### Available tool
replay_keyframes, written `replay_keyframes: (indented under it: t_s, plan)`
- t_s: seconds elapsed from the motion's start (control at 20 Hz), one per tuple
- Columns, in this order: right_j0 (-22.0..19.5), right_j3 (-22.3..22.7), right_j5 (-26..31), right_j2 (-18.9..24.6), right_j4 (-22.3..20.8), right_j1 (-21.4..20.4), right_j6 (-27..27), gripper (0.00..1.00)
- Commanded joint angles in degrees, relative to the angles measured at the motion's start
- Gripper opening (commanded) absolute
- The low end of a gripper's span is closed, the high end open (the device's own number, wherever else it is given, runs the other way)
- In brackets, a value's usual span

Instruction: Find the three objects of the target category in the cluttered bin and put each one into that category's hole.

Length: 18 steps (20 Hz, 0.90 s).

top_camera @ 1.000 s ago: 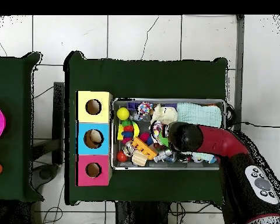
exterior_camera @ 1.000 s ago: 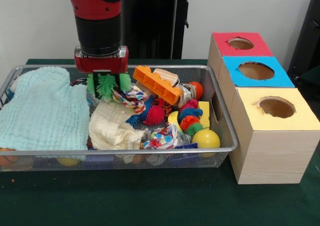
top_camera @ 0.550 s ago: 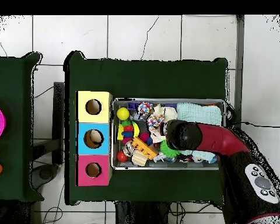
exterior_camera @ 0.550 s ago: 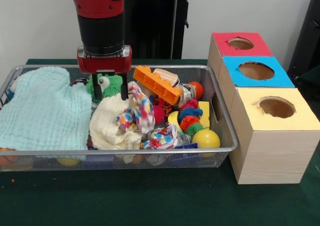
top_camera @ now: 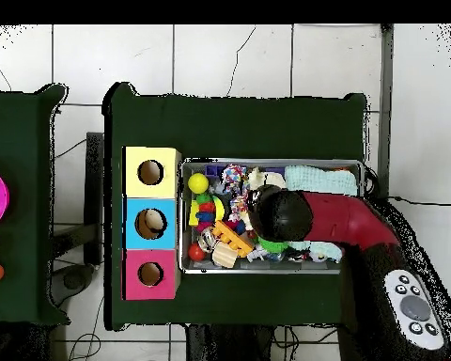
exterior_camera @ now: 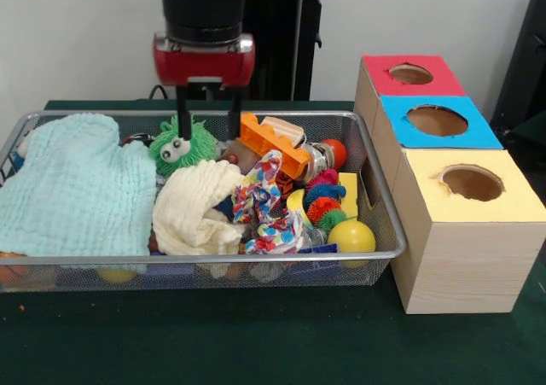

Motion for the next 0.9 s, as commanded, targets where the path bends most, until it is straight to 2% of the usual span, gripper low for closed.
replay_keyframes:
  t_s: [0.05, 0.45, 0.9]
  plan:
    - [3.8, 4.3, 4.4, -1.5, 0.8, -2.3, 6.8, 1.0]
    - [7.3, 3.9, -5.8, -4.5, -0.7, 3.4, 11.9, 1.0]
    - [8.1, 0.9, -12.7, -6.2, -0.6, 9.0, 10.5, 1.0]
